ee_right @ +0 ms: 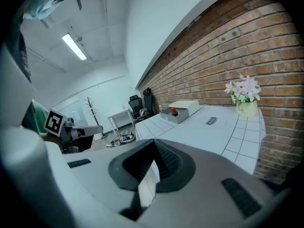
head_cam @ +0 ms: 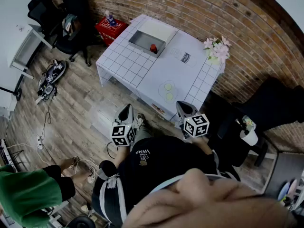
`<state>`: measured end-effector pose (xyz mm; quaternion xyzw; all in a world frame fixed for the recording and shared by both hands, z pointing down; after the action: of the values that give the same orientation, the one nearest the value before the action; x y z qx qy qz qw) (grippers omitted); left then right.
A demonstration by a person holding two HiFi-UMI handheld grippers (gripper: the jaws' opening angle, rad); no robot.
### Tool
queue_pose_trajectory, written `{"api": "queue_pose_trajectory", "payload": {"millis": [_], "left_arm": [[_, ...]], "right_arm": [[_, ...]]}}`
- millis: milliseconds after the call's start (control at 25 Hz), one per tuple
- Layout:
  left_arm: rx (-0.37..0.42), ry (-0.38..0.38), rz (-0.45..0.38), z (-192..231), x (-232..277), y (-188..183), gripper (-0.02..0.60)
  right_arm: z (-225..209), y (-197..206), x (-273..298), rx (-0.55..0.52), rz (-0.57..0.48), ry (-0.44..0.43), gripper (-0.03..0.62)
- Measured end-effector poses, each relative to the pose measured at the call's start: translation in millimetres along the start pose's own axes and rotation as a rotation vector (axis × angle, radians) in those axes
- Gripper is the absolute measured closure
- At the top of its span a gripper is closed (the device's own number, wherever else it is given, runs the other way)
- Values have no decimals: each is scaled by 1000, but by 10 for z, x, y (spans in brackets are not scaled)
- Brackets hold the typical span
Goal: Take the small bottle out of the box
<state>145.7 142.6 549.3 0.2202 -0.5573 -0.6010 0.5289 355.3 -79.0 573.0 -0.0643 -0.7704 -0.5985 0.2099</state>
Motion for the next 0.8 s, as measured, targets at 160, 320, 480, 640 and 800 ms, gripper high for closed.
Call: {"api": "queue_pose_trajectory", "payload": {"millis": [160,320,480,640,800], "left_arm": [[31,23,20,38,53,57,571],[33,45,30,43,103,30,571],[30,51,31,130,163,21,571],[21,61,28,302,273,-77,571],[35,99,52,583,386,-188,571]], "right_arm": [[27,-17,6,10,-7,5,592],[-2,-45,41,66,-47,9,591],[1,-62,123,75,-44,18,591],[6,-74,244,65,-15,40,591],[85,-163,425,87,-36,96,591]]}}
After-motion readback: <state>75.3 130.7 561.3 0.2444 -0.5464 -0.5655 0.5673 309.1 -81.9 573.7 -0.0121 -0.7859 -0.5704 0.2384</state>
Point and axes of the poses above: the fingertips, and each gripper's own axes: x forward along the fingers, z to its left, y out of its underside, the point moved 8 cm from there along -x, backward along the fingers, and after that the axes turned 6 degrees about -x, right-handed, at the moved point
